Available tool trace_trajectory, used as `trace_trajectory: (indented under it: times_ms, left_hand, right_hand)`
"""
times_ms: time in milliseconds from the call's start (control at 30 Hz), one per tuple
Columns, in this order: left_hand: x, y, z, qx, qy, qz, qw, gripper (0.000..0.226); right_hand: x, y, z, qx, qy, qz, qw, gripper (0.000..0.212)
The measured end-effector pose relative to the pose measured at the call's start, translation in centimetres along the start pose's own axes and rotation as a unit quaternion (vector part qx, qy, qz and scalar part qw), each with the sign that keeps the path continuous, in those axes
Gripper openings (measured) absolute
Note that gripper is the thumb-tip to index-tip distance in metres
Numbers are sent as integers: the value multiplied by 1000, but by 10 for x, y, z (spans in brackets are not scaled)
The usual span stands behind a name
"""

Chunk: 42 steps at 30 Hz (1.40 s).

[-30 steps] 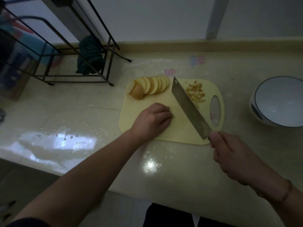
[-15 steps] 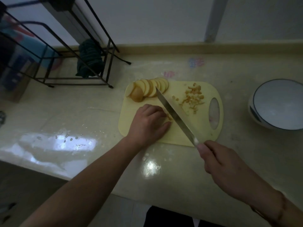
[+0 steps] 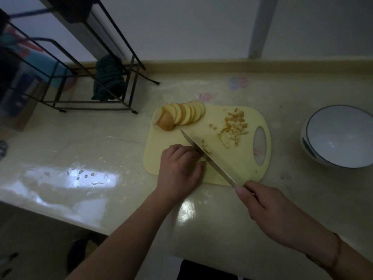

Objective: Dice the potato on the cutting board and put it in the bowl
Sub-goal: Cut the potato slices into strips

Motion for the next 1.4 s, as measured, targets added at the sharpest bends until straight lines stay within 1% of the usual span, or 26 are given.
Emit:
trace_trajectory:
  times_ms: [133, 267, 367, 433, 467, 533, 567, 667, 700, 733, 800, 867, 900, 967, 1067, 1133, 1200, 1267, 1333, 1400]
  left_hand:
    - [-11, 6, -1, 7, 25, 31, 999, 30]
    - [-31, 20, -11, 9, 47, 97, 994, 50]
    - [-44, 32, -18, 4, 54, 134, 989, 60]
    - [-47, 39, -20, 7, 54, 138, 989, 61]
    - [-47, 41, -20, 8, 50, 136, 989, 60]
    - [-40, 42, -21, 6, 26, 110, 994, 52]
    - [-31, 41, -22, 4, 4, 77, 997, 45]
    - [16, 30, -26, 10, -69, -75, 995, 25]
    - [30, 24, -33, 0, -86, -110, 990, 22]
    - [40, 19, -42, -23, -93, -123, 988, 20]
    - [44, 13, -65, -87, -77, -97, 988, 18]
    - [32, 13, -79, -120, -45, -33, 991, 19]
    - [22, 14, -81, -113, -24, 2, 993, 21]
    - [4, 16, -79, -69, 19, 59, 996, 23]
    - [-11, 18, -72, -9, 54, 102, 993, 30]
    - [-18, 19, -70, 8, 70, 127, 989, 40]
    - [-26, 21, -68, 13, 80, 154, 985, 49]
    - [-34, 23, -65, 15, 71, 177, 981, 54]
    - [-39, 26, -65, 16, 58, 190, 980, 58]
    - [-42, 32, -65, 24, 50, 195, 979, 61]
  right_hand:
    - [11, 8, -6, -21, 13, 15, 1000, 55]
    - [35, 19, -18, -53, 34, 2, 998, 63]
    - [48, 25, -24, -82, 69, 5, 994, 56]
    - [49, 27, -24, -92, 87, 24, 992, 52]
    - [50, 28, -23, -85, 82, 31, 992, 54]
    - [52, 29, -19, -55, 49, 29, 997, 57]
    - [53, 29, -16, -34, 27, 21, 999, 56]
    - [57, 26, -12, 27, -55, -1, 998, 44]
    - [57, 23, -11, 46, -89, -3, 995, 40]
    - [55, 20, -8, 64, -127, 2, 990, 37]
    - [54, 13, 0, 107, -228, -5, 968, 32]
    - [54, 10, 9, 146, -299, -32, 942, 39]
    - [51, 10, 10, 158, -331, -35, 930, 43]
    - [46, 12, 5, 173, -378, -40, 908, 50]
    - [41, 15, -2, 198, -412, -45, 888, 61]
    - [41, 15, -1, 216, -407, -62, 885, 58]
    - [40, 16, 0, 215, -398, -52, 890, 52]
    - [42, 18, 3, 208, -408, -44, 888, 49]
    - [40, 19, 2, 202, -418, -26, 885, 46]
    - [42, 20, 4, 209, -419, -26, 883, 47]
Point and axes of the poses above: each hand's wrist, its own y-axis towards the middle knuckle, its own x-axis out of the back of the hand, z = x × y, the point moved 10 cm from there along y, towards the middle knuckle, and after that the axes turned 6 degrees about -z, right-handed, at the moved point
